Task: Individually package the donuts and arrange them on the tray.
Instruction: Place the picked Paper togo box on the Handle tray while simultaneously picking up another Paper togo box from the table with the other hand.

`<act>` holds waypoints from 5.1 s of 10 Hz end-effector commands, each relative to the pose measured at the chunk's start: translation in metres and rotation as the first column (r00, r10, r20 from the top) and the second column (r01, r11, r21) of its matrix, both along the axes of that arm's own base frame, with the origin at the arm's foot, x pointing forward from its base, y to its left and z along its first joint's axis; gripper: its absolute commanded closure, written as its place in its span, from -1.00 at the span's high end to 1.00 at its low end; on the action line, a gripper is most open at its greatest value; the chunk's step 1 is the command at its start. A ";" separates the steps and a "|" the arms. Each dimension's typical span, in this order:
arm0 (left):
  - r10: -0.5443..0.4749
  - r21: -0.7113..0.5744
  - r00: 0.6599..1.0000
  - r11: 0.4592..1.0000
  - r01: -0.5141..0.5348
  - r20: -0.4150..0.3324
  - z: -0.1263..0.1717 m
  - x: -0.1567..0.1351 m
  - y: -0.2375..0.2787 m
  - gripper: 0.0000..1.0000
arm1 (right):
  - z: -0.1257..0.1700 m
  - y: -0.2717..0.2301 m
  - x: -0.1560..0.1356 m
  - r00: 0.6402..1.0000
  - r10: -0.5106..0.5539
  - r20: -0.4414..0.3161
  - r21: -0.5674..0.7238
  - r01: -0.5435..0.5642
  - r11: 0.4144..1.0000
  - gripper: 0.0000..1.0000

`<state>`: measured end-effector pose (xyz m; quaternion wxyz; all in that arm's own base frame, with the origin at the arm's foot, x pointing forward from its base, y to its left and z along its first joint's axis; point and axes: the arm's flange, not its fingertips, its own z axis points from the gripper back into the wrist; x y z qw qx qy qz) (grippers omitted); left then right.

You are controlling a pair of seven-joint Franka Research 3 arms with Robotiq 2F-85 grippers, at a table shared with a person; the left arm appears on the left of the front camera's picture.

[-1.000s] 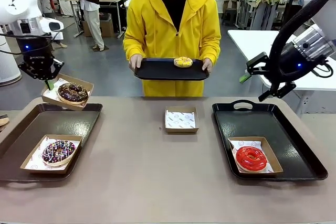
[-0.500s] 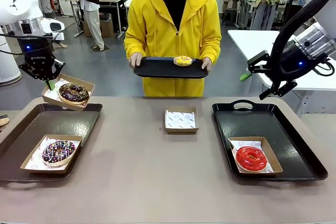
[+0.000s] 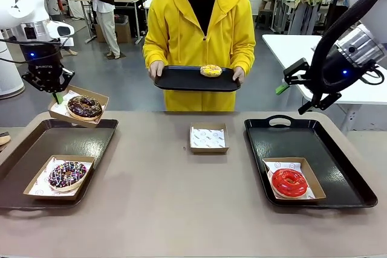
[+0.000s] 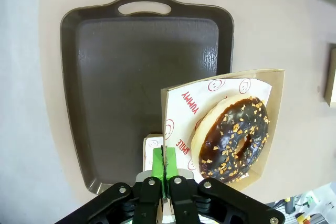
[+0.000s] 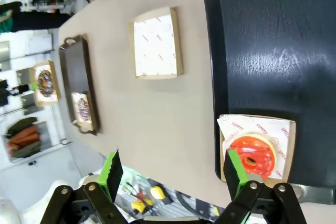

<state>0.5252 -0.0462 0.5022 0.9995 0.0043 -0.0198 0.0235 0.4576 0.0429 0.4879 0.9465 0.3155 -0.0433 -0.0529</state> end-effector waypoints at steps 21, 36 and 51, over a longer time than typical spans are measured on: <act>-0.041 0.017 0.999 0.999 0.041 0.000 -0.020 0.004 0.036 -0.98 | 0.000 0.139 0.107 0.992 0.115 0.058 -0.387 -0.084 0.918 1.00; -0.080 -0.025 0.993 0.997 0.078 -0.089 -0.064 0.035 0.041 -0.98 | -0.090 0.201 0.112 0.969 0.246 -0.032 -0.538 -0.224 0.813 1.00; -0.062 -0.010 0.995 0.998 0.061 -0.080 -0.108 0.044 0.033 -0.98 | -0.121 0.218 0.101 0.978 0.208 -0.035 -0.568 -0.190 0.800 1.00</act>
